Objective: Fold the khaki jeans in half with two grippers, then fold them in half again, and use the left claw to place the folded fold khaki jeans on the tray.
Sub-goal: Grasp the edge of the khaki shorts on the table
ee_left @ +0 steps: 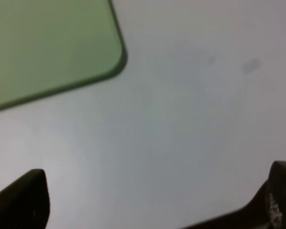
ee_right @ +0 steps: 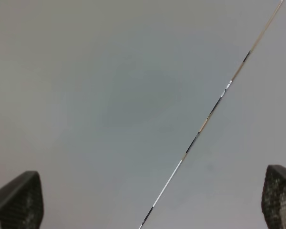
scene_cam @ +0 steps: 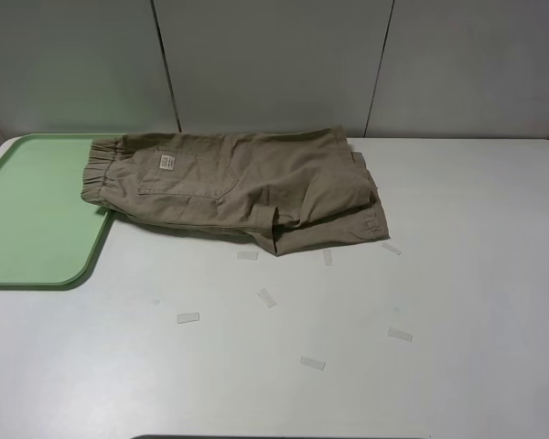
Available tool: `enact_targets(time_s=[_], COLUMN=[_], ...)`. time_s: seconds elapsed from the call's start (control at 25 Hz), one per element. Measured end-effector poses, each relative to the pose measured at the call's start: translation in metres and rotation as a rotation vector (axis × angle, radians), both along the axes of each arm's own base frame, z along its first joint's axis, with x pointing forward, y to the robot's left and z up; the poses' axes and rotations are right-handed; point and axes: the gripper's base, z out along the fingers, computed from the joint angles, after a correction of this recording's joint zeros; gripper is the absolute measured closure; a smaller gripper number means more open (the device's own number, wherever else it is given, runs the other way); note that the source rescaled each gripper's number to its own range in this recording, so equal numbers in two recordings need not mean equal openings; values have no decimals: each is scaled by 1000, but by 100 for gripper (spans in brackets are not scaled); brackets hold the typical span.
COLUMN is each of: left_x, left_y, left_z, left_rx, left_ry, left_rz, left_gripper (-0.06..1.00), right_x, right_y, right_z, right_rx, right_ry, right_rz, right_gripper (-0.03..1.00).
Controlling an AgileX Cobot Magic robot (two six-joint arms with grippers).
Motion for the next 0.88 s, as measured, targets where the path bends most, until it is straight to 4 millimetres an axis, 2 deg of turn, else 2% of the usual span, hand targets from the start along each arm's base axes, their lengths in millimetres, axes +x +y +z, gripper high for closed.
enact_targets(time_s=[0.28,0.44,0.64,0.88], left_x=[-37,-36,-26,-25], left_y=[8,5,-2,-2], left_z=[4,-1,-28,-30], left_rx=[-109,-129,-125,-117], left_ry=[-309,-301,-197,-191], left_rz=[-17,-30,-62,-76], left_gripper=[-6,-6,-6,-6], right_x=[0,0,0,0], right_y=[0,0,1,1], right_z=[0,0,0,0], right_rx=[2,3,6,13], right_ry=[1,-1,-1,1], right_rz=[0,1,5,5], right_gripper=[-2,-2,-2,-2])
